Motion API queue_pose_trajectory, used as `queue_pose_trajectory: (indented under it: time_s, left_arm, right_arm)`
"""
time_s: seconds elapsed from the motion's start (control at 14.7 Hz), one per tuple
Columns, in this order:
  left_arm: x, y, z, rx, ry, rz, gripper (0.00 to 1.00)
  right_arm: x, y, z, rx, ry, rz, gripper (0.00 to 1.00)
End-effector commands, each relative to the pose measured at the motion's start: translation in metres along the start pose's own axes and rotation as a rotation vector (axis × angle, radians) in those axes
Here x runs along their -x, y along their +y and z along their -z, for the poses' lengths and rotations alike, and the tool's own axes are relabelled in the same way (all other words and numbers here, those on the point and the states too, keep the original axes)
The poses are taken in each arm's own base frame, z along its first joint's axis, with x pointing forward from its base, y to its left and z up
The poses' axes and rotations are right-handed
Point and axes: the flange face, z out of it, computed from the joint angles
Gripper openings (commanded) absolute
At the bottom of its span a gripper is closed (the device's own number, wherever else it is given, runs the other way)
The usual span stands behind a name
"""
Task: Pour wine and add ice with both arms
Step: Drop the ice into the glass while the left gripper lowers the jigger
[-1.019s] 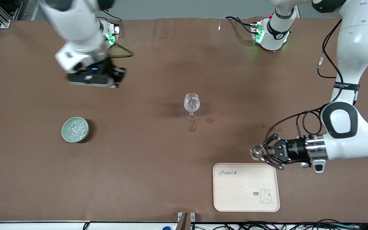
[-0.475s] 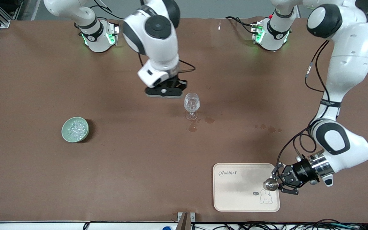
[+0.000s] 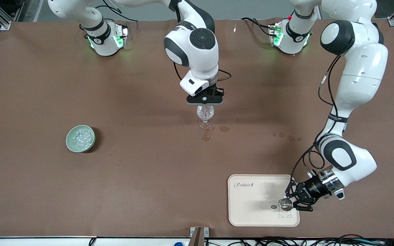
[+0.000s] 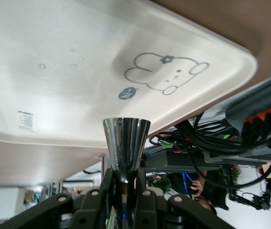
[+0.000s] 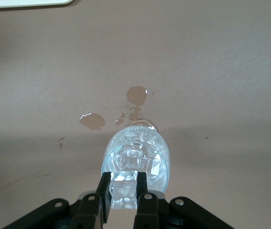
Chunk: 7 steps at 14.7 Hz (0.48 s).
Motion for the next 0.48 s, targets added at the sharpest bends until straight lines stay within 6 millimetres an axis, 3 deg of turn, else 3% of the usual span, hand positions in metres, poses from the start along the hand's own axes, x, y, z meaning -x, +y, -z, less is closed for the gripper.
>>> queue_pose_trajectory:
  time_s: [0.0,0.2,0.41]
  left_arm:
    - [0.01,-0.004,-0.013,0.023,-0.056,0.026,0.01]
    - [-0.002,-0.009,-0.018,0.011,-0.045,0.035,0.01]
    - [-0.013,-0.014,-0.023,0.0,-0.041,0.013,0.01]
  right_arm:
    - [-0.004,-0.001,0.008,-0.005,0.013,-0.01,0.13]
    - [-0.006,0.001,0.007,-0.001,0.011,-0.011,0.15]
    - [-0.002,0.0,0.004,0.007,0.004,-0.011,0.24]
